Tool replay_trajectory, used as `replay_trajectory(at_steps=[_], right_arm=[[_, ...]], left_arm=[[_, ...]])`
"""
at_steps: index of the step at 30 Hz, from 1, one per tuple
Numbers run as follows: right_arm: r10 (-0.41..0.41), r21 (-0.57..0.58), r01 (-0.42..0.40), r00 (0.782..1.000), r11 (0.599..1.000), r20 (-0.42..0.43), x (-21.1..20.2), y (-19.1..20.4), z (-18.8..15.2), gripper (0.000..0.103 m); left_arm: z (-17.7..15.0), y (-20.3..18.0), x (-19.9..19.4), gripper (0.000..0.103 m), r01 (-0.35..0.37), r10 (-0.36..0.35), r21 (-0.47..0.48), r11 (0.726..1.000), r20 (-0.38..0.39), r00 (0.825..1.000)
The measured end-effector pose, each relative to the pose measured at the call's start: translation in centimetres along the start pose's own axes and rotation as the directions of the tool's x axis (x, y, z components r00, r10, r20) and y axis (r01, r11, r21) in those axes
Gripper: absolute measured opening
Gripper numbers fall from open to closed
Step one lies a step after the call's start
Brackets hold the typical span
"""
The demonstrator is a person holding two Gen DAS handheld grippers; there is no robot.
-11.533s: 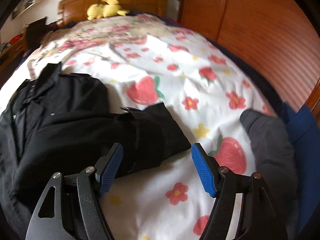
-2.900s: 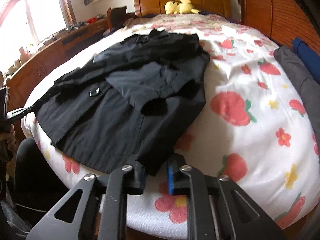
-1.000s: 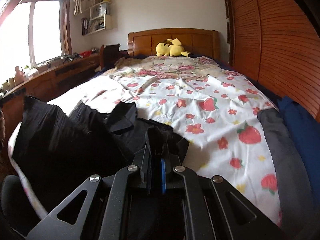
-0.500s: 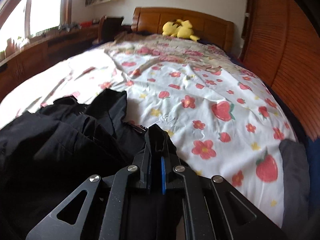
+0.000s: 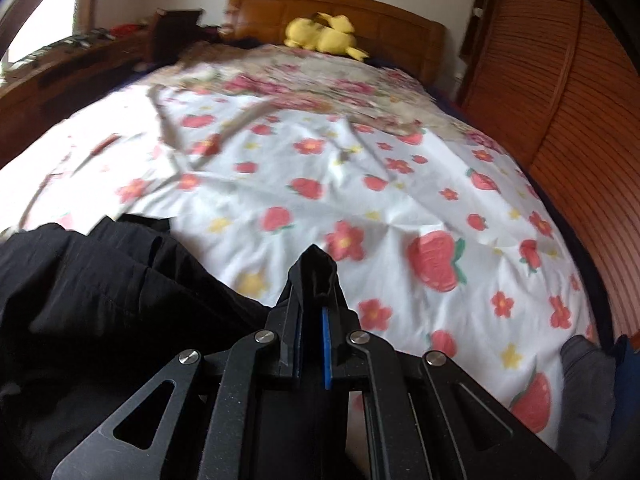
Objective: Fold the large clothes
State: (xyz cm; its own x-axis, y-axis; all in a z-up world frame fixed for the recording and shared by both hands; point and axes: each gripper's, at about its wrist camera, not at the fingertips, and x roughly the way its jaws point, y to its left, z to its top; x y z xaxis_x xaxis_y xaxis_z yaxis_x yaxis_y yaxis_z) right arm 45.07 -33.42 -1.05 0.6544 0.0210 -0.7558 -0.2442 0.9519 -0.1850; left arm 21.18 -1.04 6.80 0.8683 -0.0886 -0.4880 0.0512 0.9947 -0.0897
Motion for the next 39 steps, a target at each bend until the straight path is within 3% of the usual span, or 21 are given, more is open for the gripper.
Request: replay_trajectory(at_steps=[4,9,12,16,21,26,33,36,39], right_arm=[[-0.098,0.016,0.101,0.987,0.995,-0.129,3.4,-0.6,0.4,0.007],[-0.115,0.038,0.121,0.984,0.992,-0.135,2.6,-0.8,0.1,0.010],[-0.149,0.013,0.151,0.980,0.988,-0.129,1.2,-0.9,0.1,0.038],[-0.195,-0.090,0.185,0.972,0.979,-0.128,-1.0,-0.8,-1.0,0.044],[-0.041,-0.075,0.035,0.995,0.997,-0.087,-6.4,0.1,-4.6,0.044],[0.084,-0.084,-0.092,0.992,0.992,-0.090,-9.8,2.6,-9.5,0.044],[0.118,-0.023,-0.121,0.986,0.992,-0.117,-10.8,2.5,-14.3,0.044],[0.137,0.003,-0.139,0.975,0.990,-0.177,-10.3,2.3,-15.9,0.044],[0.115,-0.008,-0.118,0.975,0.993,-0.190,-10.7,2.6,-16.8,0.044]], left_arm=[[-0.2,-0.4,0.3,0.052,0.029,-0.029,0.009,1.000,-0.019,0.999],[-0.7,-1.3,0.3,0.055,0.055,-0.054,0.029,0.998,-0.040,0.998],[-0.9,-1.7,0.1,0.055,0.064,-0.062,0.031,0.997,-0.045,0.997],[-1.2,-2.3,-0.2,0.055,0.097,-0.095,0.031,0.995,-0.056,0.994],[-1.5,-3.4,-0.9,0.055,0.106,-0.102,0.063,0.992,-0.060,0.993],[-2.2,-4.2,-1.3,0.055,0.120,-0.115,0.076,0.990,-0.074,0.991],[-3.7,-5.5,-1.4,0.055,0.138,-0.129,0.080,0.987,-0.109,0.986],[-4.4,-6.2,-1.5,0.055,0.146,-0.134,0.091,0.985,-0.129,0.983],[-4.7,-6.5,-1.6,0.055,0.155,-0.141,0.095,0.983,-0.138,0.980]])
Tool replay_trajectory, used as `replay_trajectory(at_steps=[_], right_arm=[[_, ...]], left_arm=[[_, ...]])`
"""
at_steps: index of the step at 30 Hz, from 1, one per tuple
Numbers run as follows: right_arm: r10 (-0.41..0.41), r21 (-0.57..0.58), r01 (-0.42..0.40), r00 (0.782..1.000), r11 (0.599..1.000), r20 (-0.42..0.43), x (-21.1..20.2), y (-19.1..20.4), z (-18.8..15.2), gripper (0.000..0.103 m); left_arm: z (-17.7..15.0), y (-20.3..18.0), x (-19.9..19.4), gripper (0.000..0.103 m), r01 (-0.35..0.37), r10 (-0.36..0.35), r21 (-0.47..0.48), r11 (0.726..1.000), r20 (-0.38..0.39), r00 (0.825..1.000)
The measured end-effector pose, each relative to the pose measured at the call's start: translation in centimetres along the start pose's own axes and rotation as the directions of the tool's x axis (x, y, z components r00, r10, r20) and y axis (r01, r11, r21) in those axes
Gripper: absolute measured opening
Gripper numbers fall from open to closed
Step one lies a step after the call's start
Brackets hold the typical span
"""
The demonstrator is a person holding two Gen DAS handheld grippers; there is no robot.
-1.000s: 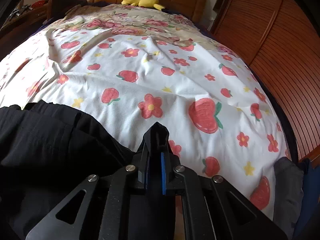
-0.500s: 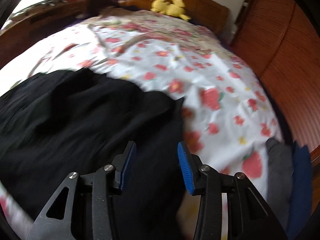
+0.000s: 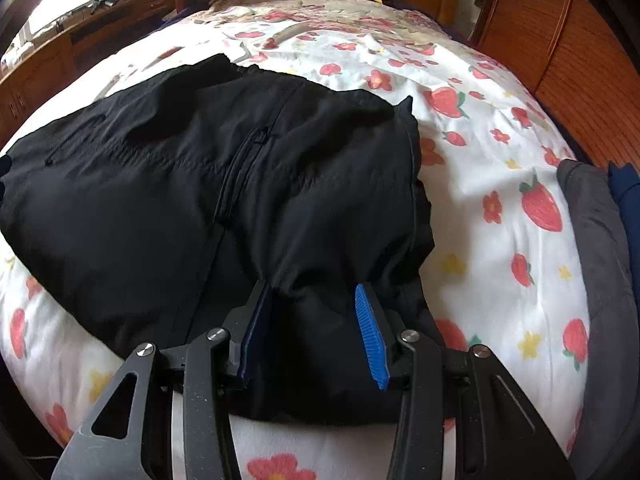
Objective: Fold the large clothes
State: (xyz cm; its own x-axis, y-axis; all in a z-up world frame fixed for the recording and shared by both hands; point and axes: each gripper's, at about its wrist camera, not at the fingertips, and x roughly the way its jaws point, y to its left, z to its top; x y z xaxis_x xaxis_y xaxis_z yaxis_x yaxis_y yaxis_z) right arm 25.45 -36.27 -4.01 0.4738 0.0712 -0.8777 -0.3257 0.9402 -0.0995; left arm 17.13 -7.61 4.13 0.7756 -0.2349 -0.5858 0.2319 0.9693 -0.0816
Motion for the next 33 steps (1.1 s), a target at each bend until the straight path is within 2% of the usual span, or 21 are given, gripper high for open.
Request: replay_trajectory(at_steps=[5,9,13,20,22,25,27,33], right_arm=[[-0.027,0.002,0.027,1.000,1.000,-0.001,-0.9,0.3,-1.0,0.044],[-0.034,0.031,0.032,0.998,0.999,0.049,-2.5,0.3,-1.4,0.044],[-0.001,0.048,-0.004,0.994,0.999,0.112,-4.3,1.2,-0.9,0.044],[0.106,-0.028,-0.103,0.979,0.994,0.174,-4.4,5.6,1.2,0.044],[0.158,-0.047,-0.153,0.974,0.987,0.163,-3.5,7.0,1.3,0.044],[0.152,-0.089,-0.142,0.981,0.986,0.119,-1.3,8.3,1.1,0.044],[0.173,-0.098,-0.165,0.982,0.981,0.072,0.3,8.4,0.7,0.044],[0.217,-0.095,-0.207,0.970,0.974,0.113,0.1,7.4,0.0,0.044]], left_arm=[[-0.3,-0.1,-0.4,0.055,0.017,-0.017,-0.008,1.000,-0.005,1.000],[-0.7,0.2,-0.2,0.055,0.025,-0.026,-0.018,1.000,-0.021,0.999],[-0.7,0.8,0.2,0.055,0.028,-0.030,-0.038,0.999,-0.038,0.999],[-0.4,0.6,0.7,0.055,0.014,-0.016,-0.044,0.999,-0.043,0.999],[-0.4,0.4,1.0,0.055,0.011,-0.013,-0.043,0.999,-0.046,0.999],[-0.5,-0.2,1.1,0.055,0.002,-0.003,-0.025,1.000,-0.046,0.999],[-0.5,-0.3,1.2,0.055,0.004,-0.005,-0.025,1.000,-0.044,0.999],[-0.3,-1.9,1.2,0.055,0.031,-0.031,-0.005,1.000,-0.042,0.999]])
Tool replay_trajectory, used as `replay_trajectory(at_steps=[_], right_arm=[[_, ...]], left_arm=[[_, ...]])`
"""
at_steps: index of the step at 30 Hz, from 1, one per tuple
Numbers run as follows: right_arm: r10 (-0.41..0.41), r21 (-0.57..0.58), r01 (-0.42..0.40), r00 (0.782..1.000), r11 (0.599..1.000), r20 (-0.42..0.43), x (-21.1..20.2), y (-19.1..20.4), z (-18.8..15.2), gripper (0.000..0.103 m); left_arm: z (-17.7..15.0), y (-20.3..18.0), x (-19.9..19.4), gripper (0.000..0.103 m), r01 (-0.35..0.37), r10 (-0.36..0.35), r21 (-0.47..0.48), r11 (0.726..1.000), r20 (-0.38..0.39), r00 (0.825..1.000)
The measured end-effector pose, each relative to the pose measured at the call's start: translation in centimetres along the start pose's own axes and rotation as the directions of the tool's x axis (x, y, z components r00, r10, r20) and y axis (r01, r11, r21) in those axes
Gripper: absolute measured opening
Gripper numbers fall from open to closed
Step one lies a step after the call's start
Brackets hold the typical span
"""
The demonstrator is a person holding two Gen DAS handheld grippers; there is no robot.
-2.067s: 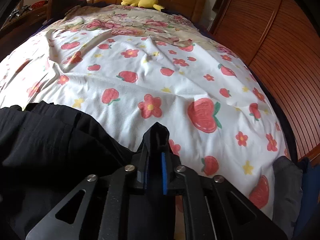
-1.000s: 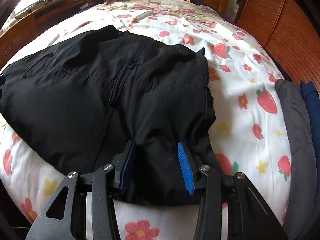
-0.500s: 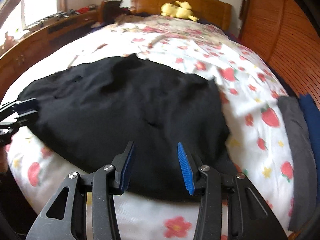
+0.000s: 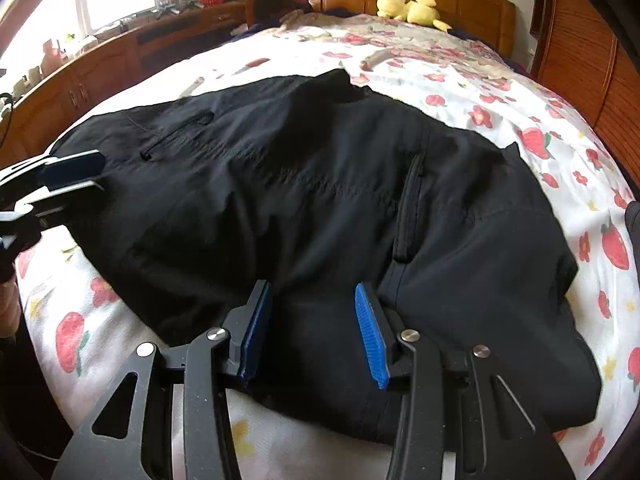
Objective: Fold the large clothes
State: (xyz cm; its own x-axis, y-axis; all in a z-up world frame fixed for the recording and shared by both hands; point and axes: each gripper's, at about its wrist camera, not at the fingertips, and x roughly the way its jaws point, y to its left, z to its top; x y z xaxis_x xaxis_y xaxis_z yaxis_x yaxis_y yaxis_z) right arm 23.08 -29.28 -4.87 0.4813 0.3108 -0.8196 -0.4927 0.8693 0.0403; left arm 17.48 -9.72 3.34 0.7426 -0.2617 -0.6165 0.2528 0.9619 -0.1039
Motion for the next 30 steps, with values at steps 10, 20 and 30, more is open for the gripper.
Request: replay_trajectory(at_steps=[10,20,30], right_arm=[[-0.150,0.015,0.149,0.985,0.989,0.090,-6.7,-3.1,-2.2,0.044],[-0.282,0.157,0.262,0.952,0.952,0.121,-7.7,-8.4,-4.4,0.070],[-0.205,0.300,0.191,0.979,0.935,0.017,-5.8,-11.4,-6.4,0.078]], left_arm=[[-0.3,-3.4,1.0,0.055,0.035,-0.033,0.078,0.996,-0.027,0.999],[-0.3,-4.8,2.0,0.059,-0.011,0.018,0.142,0.990,-0.049,0.999],[-0.4,-5.1,2.8,0.061,-0.017,0.026,0.160,0.987,-0.056,0.998]])
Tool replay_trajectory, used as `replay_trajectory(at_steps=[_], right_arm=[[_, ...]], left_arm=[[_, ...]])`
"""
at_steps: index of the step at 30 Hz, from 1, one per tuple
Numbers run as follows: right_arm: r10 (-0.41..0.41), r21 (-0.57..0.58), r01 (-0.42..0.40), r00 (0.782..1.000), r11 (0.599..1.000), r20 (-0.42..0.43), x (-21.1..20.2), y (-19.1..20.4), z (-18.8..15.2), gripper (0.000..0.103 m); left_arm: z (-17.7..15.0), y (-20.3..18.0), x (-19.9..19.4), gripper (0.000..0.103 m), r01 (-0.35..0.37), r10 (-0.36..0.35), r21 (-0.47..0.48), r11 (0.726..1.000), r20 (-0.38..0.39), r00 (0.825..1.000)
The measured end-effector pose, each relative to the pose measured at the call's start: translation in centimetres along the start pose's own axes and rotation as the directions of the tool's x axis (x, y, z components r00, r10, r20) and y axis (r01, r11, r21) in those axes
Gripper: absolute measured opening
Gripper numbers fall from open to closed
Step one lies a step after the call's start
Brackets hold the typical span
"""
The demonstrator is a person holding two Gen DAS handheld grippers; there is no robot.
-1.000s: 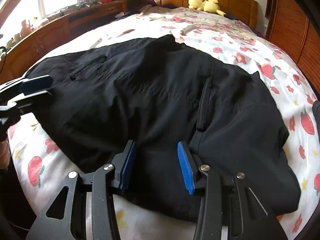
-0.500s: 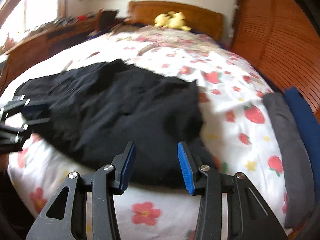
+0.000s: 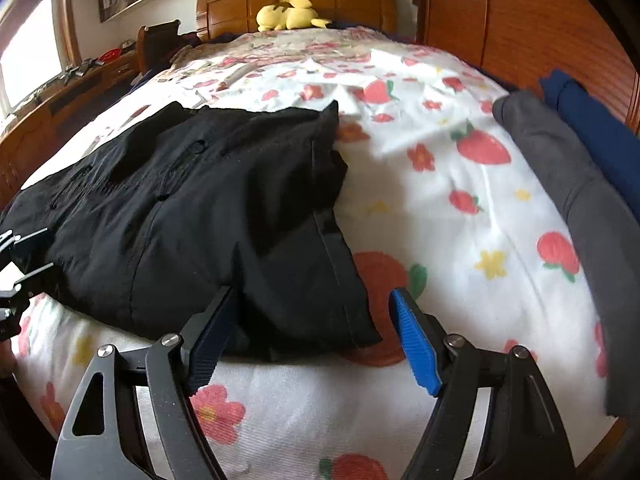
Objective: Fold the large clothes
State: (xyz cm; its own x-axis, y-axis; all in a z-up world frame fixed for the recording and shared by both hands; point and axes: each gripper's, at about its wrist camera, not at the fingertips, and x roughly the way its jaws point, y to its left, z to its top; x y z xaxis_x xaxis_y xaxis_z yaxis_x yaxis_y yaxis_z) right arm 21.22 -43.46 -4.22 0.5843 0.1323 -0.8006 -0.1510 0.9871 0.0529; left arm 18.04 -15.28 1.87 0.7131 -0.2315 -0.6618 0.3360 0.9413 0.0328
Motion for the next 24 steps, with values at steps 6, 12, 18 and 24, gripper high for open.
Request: replay_trajectory(at_steps=[6,12,18,24], right_arm=[[0.091,0.102,-0.089,0.996,0.991,-0.017,0.5,-1.0,0.1,0.078],[0.157,0.164,-0.151,0.987,0.975,-0.024,1.0,-1.2,0.1,0.078],[0.201,0.174,-0.198,0.980,0.965,-0.001,0.9,-0.7,0.5,0.059],[0.298,0.218,-0.321,0.946,0.922,0.130,-2.4,-1.1,2.0,0.019]], left_arm=[[-0.1,0.0,0.0,0.061,0.000,0.000,0.005,1.000,-0.003,1.000],[-0.2,0.0,0.0,0.062,0.001,0.000,0.010,1.000,-0.004,1.000],[-0.4,0.0,0.0,0.062,0.005,-0.005,0.013,1.000,-0.007,1.000],[0.0,0.5,-0.6,0.062,0.037,-0.037,-0.018,0.999,-0.004,0.999]])
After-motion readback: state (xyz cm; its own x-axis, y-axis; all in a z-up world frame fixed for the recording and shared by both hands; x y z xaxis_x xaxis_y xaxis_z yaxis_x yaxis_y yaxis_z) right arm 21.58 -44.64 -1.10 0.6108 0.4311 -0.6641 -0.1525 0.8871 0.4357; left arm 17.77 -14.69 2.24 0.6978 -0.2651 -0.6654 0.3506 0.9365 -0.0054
